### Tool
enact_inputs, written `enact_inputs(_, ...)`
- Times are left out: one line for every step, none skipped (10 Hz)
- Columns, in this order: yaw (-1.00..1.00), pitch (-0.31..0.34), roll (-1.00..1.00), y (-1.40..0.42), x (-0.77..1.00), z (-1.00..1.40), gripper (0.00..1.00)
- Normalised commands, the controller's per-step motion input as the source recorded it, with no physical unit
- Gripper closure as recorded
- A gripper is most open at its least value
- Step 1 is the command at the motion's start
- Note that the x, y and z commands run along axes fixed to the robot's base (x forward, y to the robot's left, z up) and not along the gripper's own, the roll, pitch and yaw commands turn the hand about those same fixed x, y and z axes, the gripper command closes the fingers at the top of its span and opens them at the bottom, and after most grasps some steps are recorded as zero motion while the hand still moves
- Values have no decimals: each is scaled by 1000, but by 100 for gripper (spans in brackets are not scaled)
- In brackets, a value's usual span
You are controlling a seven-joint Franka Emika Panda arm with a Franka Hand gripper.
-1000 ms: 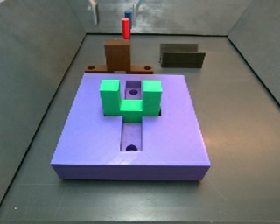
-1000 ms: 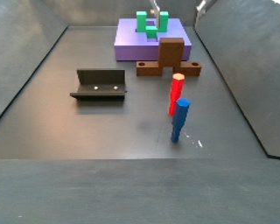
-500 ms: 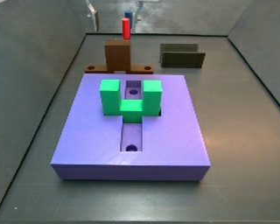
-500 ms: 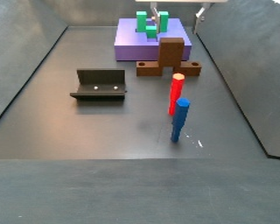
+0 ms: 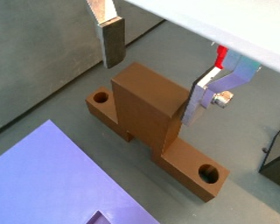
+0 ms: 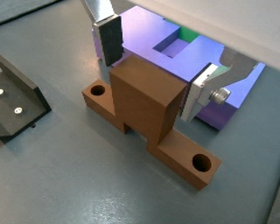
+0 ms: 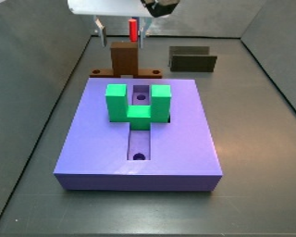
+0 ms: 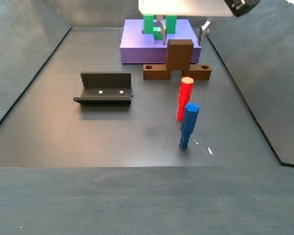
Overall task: Pick up the brown object. Move up. Move to above the board. Insert the brown object.
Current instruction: Pick up the brown object.
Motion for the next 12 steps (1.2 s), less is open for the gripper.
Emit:
enact_inputs(194,-13,137,-174,0,-134,0)
enact_inputs(211,0,483,-209,0,-40,0)
enact_inputs(169,0,463,-149,23,-109,0)
enact_inputs(83,0,326,-17,80,-171,0)
enact_inputs(0,0,304,0,60,-206,0)
enact_inputs(0,3,290,71,94,-200,0)
enact_inputs(0,0,251,57,0,-260,0)
enact_inputs(0,0,211,91,0,-260,0)
enact_inputs(0,0,141,31,0,-243,0)
enact_inputs(0,0,16,0,0,-191,0)
enact_inputs(0,0,0,91,0,-186,0)
enact_inputs(0,0,-27,54,0,-186,0)
